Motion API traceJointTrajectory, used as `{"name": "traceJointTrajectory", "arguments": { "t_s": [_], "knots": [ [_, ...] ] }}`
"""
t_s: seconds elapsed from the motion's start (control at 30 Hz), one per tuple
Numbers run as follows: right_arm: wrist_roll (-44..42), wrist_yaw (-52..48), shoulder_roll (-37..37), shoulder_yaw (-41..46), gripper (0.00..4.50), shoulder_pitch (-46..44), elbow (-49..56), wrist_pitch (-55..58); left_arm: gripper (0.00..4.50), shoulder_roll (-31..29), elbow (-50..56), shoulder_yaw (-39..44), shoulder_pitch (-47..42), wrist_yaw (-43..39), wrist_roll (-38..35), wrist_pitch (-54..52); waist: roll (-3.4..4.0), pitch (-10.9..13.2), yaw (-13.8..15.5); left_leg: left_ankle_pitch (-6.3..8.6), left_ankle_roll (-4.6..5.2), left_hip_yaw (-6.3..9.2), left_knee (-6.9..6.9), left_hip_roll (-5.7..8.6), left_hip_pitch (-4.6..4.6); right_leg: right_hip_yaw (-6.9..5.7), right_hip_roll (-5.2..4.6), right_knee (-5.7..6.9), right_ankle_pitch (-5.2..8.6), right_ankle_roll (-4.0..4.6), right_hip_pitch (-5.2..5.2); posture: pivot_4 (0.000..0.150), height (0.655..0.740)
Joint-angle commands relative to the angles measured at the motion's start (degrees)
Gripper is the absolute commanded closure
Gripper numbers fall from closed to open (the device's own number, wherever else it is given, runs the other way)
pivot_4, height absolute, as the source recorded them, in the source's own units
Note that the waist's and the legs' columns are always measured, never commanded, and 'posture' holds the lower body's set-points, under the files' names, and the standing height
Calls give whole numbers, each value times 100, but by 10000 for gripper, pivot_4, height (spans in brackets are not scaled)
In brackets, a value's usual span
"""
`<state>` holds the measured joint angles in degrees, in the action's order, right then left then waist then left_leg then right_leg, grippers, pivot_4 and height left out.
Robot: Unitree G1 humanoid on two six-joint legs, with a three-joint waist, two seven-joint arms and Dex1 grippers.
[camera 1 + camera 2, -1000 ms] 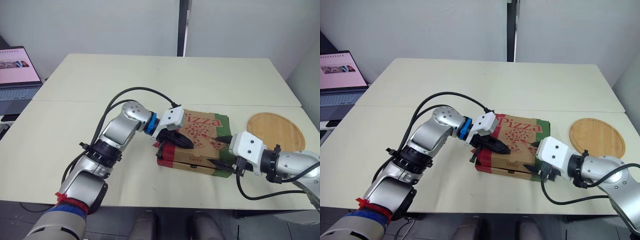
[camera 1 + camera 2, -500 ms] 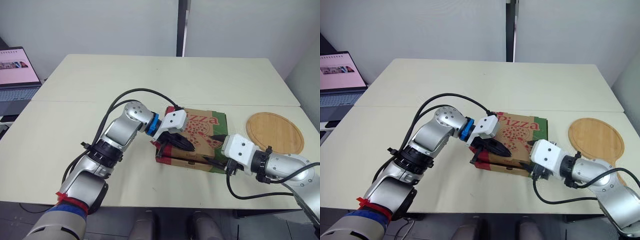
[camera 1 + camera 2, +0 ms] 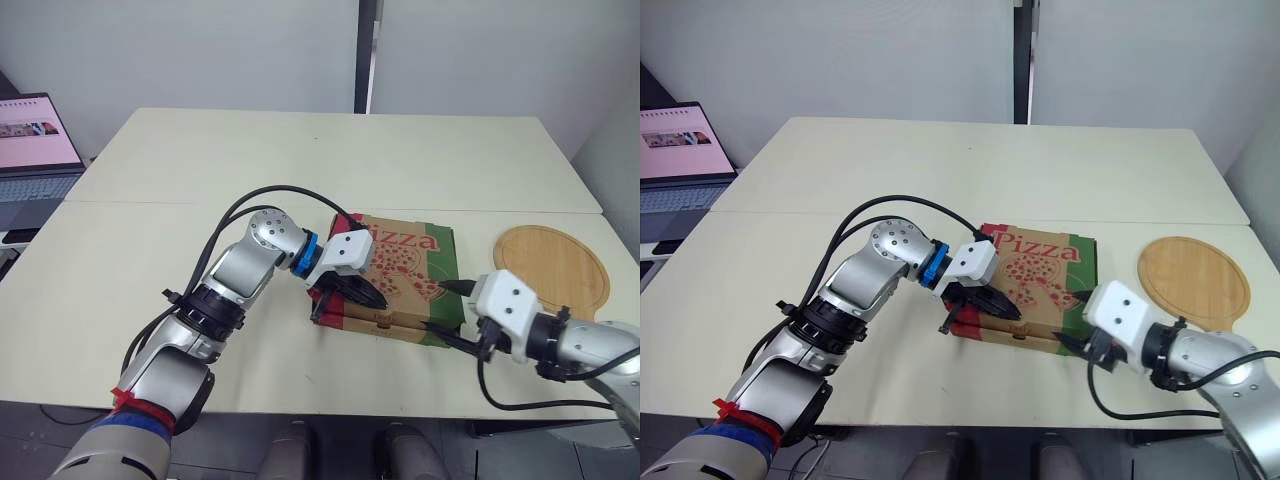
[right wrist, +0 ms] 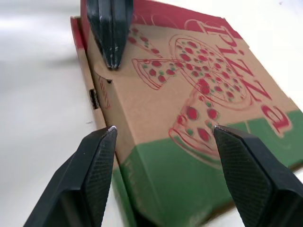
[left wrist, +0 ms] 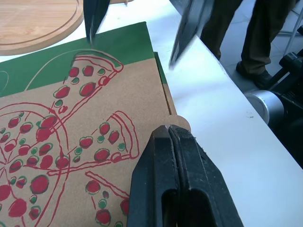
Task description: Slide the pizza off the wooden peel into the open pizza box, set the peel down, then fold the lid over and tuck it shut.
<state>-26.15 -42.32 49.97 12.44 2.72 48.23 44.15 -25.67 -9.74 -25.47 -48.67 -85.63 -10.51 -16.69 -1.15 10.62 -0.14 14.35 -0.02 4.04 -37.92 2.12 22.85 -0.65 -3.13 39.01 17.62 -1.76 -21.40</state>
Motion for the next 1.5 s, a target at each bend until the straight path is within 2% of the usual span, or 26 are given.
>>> {"name": "traceJointTrajectory", "arguments": {
  "t_s": [0.03,0.2,0.27,0.33,0.43,0.6,0.73,0.97,1.17,1.27,1.4,1.5],
  "knots": [
    [-470,-127,89,748,10348,6,65,245,45000,-71,-38,-46,29,11,148,67,0,0,0,0,0,0,0,0,0,0,0,0,0,0,0,1500,7400],
    [-641,-112,-38,1581,10348,437,-451,428,45000,-49,-63,-43,6,31,156,90,0,0,14,0,0,1,0,1,1,-1,0,-1,0,0,2,1500,7400],
    [-259,-195,95,1562,12071,779,-649,123,45000,-48,-70,-39,4,35,157,95,1,0,15,0,0,0,0,3,1,-1,0,-1,0,0,1,1500,7400],
    [109,-228,228,1325,16700,1046,-741,-190,45000,-46,-88,-35,-7,33,157,100,2,-1,7,0,0,1,2,2,0,-1,0,-1,0,0,1,1500,7400],
    [535,-198,285,834,27506,1235,-838,-647,45000,-38,-122,-29,-28,31,159,109,5,-3,-13,0,1,-1,1,1,-4,3,0,1,0,0,1,1500,7400],
    [637,-63,-6,264,44728,977,-934,-917,45000,-29,-138,-24,-39,31,156,115,4,-3,-10,0,0,-1,0,1,-3,1,1,0,0,-1,2,1500,7400],
    [571,-98,-191,-104,44728,637,-1011,-953,45000,-27,-135,-13,-45,37,147,102,4,-3,-9,0,0,0,1,1,-3,0,2,0,0,-1,2,1500,7400],
    [-140,-93,-505,99,44728,452,-839,-387,45000,-14,-109,21,-24,65,146,75,4,-2,-10,0,0,0,2,1,-2,2,1,0,0,-1,0,1500,7400],
    [237,-163,-189,60,44728,709,-923,-575,45000,-16,-102,23,-12,66,144,70,4,-2,-5,0,0,0,1,1,-1,1,1,1,0,0,0,1500,7400],
    [502,-274,114,347,44728,860,-1127,-870,45000,-23,-85,25,1,61,146,65,4,-2,2,0,0,1,1,4,0,0,2,0,0,-1,0,1500,7400],
    [195,-316,183,732,44728,492,-1122,-762,45000,-43,-66,43,19,61,150,67,4,-2,-15,0,0,-1,0,5,-2,2,1,0,-1,-2,0,1500,7400],
    [153,-240,137,362,44728,-60,-1087,-713,45000,-67,-55,85,23,86,144,58,4,-2,-17,0,0,2,2,0,-3,1,1,0,-1,-2,0,1500,7400]
  ]
}}
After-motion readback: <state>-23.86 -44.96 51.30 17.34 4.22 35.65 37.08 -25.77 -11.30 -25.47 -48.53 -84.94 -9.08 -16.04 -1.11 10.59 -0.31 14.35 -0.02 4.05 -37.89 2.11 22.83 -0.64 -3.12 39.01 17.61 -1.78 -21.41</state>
